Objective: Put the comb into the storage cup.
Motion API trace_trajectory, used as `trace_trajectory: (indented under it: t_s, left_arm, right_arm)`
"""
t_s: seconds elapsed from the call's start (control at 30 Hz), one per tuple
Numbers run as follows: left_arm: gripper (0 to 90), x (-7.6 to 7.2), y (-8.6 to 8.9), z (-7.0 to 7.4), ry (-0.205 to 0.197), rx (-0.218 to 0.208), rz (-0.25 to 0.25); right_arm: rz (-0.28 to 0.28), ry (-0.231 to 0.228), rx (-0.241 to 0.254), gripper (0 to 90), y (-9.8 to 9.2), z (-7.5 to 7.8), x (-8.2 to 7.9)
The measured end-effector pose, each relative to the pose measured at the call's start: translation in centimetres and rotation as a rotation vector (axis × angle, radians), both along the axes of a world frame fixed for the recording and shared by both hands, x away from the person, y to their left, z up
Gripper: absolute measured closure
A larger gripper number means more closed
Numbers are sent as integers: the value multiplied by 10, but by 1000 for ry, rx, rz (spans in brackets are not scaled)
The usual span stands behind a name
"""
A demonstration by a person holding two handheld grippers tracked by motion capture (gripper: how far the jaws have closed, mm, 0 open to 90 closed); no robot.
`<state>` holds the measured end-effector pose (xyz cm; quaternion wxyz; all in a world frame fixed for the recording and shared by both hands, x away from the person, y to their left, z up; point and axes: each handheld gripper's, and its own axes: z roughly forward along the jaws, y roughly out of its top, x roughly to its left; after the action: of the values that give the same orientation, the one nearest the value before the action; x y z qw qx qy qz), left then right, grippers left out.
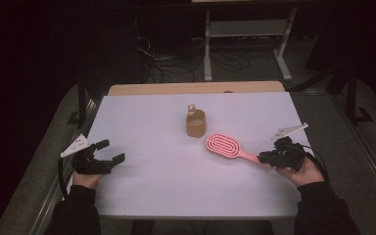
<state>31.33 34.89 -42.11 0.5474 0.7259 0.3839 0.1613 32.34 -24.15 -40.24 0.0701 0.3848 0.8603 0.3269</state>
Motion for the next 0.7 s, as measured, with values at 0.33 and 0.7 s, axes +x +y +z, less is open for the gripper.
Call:
trace_trajectory:
  t_s: [0.33,0.7]
  left_arm:
    - [0,0,0,0,0,5,0]
    - [1,0,0,0,1,4,-8]
  right_arm:
    - [20,-32,-34,543,7,21,4]
    - [36,-21,-86,294,17,28,15]
